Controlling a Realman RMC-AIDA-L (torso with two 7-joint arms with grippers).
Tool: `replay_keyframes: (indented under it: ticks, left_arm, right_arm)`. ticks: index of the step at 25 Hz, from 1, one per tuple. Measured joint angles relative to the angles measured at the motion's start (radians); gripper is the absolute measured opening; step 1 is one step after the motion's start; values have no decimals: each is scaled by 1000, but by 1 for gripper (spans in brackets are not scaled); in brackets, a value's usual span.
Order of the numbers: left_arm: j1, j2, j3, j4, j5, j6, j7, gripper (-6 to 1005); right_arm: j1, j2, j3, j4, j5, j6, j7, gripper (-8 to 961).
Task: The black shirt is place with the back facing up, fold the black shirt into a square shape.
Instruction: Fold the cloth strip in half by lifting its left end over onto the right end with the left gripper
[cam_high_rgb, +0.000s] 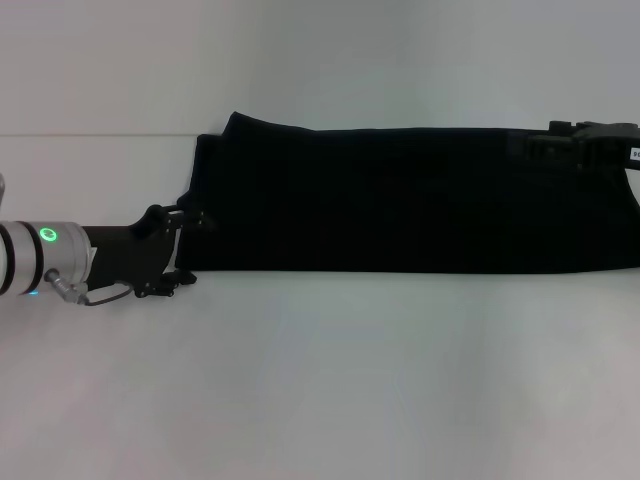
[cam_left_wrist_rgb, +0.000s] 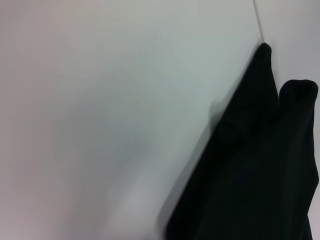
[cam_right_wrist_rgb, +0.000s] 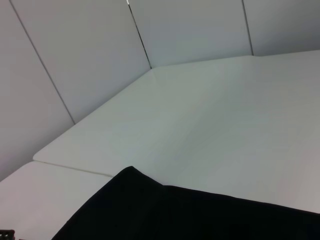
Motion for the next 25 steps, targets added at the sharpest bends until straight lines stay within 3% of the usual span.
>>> replay_keyframes:
  ticks: [25]
  left_arm:
    - [6,0,0,0,-5,-24,3,837]
  right_arm:
    - [-2,2,0,0,13,0,0,913]
